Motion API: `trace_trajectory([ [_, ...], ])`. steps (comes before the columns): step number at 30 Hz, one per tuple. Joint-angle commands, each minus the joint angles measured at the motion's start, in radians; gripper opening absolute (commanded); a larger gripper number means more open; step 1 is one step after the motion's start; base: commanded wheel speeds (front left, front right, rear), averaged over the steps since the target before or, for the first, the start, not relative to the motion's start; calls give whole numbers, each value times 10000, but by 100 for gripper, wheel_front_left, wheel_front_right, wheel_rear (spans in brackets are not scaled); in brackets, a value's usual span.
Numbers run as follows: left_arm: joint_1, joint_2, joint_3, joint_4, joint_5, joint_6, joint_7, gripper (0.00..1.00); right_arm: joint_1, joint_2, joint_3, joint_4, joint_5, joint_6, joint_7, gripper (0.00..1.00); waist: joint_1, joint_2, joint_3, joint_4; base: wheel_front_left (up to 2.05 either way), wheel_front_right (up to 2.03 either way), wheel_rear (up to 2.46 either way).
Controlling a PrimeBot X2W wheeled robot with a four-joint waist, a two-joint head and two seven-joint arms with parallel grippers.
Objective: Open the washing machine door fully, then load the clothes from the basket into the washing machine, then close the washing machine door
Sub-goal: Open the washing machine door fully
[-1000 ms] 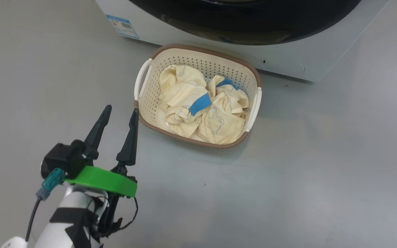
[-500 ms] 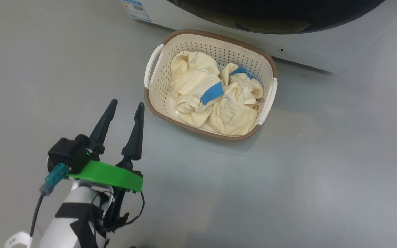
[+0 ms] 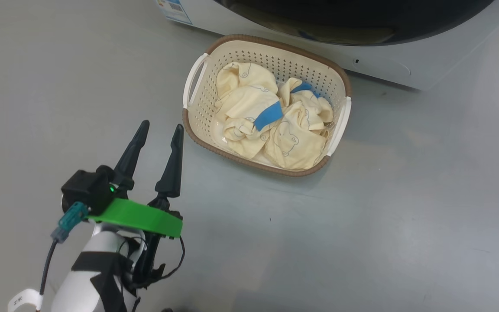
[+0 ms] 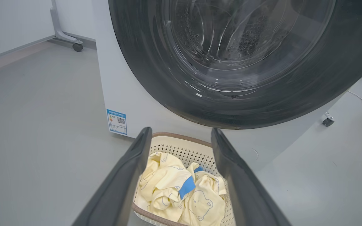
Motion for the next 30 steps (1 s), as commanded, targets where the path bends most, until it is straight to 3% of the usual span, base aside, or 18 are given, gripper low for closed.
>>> trace_trajectory([
  [1, -118, 181, 373, -256, -73, 6, -111, 100, 64, 223, 255, -372, -44, 4, 254, 0, 0, 0, -25, -12, 0, 0, 0],
  [30, 757, 399, 625, -336, 113, 6, -111, 100, 2185, 1055, 1309, -1161, 224, 4, 1700, 0, 0, 0, -1634, -624, 0, 0, 0],
])
